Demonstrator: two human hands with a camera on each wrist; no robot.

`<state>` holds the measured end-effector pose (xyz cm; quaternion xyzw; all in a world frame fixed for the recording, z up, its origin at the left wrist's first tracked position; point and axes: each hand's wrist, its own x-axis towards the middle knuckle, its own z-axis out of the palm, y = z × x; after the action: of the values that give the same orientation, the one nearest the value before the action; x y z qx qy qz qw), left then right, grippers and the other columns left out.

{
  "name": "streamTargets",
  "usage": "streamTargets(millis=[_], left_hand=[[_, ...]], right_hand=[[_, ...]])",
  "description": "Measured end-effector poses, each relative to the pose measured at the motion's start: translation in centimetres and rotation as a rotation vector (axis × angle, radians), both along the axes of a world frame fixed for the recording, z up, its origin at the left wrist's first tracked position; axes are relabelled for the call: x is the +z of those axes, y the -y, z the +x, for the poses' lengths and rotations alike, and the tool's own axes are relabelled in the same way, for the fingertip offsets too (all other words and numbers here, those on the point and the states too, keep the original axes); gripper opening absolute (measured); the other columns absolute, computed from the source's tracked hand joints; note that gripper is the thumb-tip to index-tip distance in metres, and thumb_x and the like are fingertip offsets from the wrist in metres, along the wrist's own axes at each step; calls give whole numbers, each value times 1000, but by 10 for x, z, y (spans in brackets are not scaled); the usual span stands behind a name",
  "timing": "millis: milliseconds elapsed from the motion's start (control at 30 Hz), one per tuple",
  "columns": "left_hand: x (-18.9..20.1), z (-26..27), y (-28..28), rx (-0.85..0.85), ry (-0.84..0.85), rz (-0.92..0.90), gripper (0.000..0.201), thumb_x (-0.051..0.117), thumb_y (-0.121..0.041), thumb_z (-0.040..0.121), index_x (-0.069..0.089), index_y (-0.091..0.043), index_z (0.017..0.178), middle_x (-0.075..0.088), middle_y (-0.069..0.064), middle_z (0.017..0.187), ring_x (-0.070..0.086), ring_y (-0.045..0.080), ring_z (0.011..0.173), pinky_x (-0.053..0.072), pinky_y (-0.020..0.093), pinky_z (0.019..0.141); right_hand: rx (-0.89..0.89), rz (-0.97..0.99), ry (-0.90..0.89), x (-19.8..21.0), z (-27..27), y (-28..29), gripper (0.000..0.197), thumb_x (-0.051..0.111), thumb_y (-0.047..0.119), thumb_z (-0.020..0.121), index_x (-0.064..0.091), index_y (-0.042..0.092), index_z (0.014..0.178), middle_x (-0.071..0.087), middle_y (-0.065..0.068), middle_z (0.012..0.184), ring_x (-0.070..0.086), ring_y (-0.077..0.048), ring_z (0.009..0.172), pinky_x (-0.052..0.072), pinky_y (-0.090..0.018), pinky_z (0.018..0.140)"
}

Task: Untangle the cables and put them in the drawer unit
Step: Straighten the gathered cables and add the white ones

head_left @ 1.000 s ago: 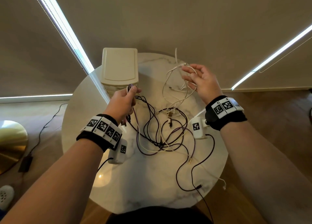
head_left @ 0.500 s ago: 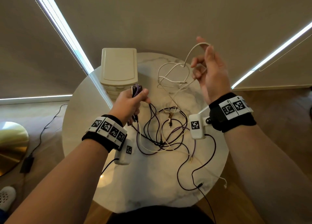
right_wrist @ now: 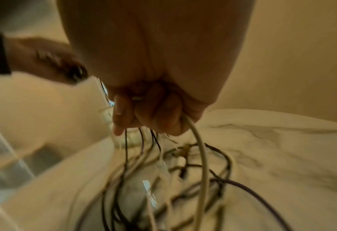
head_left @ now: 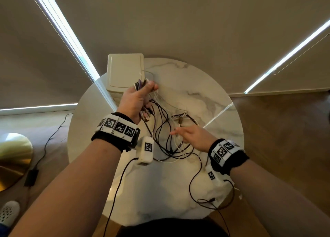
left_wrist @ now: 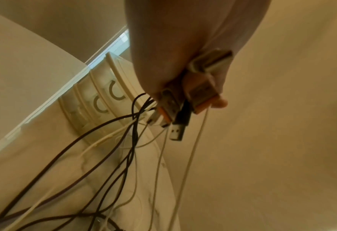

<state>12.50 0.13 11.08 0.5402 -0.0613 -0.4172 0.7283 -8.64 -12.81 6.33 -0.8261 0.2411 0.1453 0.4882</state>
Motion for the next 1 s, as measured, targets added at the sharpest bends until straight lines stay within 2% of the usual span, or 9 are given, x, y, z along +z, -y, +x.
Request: streamTargets(millis=[67,133,300,400,500,667,833,933,1000], left_hand=[[2,7,-3,5,-1,2,30,60,-28,104,66,-4,120,69,0,91,39,5,53,39,19,48],[1,10,-5,-67,80,41,32,56,-30,106,66,-3,120,65,-3,84,39,6,53,39,19,49],[-2,-5,-5,-335,323,183,31,60,-29,104,70,-3,118,57,-3,71,42,10,54,39,22,49],[-4,-21,-2,-498,438,256,28,68,-34,98,71,-8,107,64,1,75,43,13,54,37,27,50],[-11,-34,-2,-511,422,256,14,68,-30,99,68,-16,102,70,4,80,39,14,53,32,30,51],[-26,-45,-14,-446,284,253,13,67,-29,100,63,-16,101,75,5,82,35,13,49,31,25,46],[-42,-52,-33,-725,326,379,19,70,-29,98,71,-10,102,80,4,92,41,9,48,34,23,48],[-52,-59,-41,-941,436,546,17,75,-26,95,79,-10,96,81,-2,89,54,-6,56,38,12,52],[-54,-63,-45,-951,429,561,18,75,-28,94,80,-11,96,81,-3,89,56,-6,58,38,11,53]], right_hand=[[176,-140,-189,-13,-11,6,47,32,54,107,71,34,125,68,4,107,66,-14,98,49,-33,93],[212,-192,-246,-16,-14,12,46,38,55,105,72,30,124,64,9,102,63,-16,100,44,-30,89],[-160,-137,110,17,20,15,77,24,84,88,67,31,124,71,4,95,66,-13,82,57,-44,80],[-188,-75,230,44,52,13,60,27,70,97,71,30,106,70,16,82,60,8,69,48,-26,72],[-231,-26,287,49,73,17,34,54,41,104,67,23,78,64,17,61,54,5,58,41,-27,68],[-464,90,267,38,81,24,32,64,37,95,67,5,89,50,4,67,42,-8,56,35,-30,60],[-795,340,325,50,78,39,29,53,32,102,69,9,94,59,-10,93,44,-12,64,38,-29,60],[-805,356,387,63,83,49,31,44,36,107,56,13,90,67,-9,86,45,-10,56,36,-25,55],[-726,226,396,70,86,51,29,39,33,110,51,16,89,60,-4,78,49,-6,53,37,-18,51]])
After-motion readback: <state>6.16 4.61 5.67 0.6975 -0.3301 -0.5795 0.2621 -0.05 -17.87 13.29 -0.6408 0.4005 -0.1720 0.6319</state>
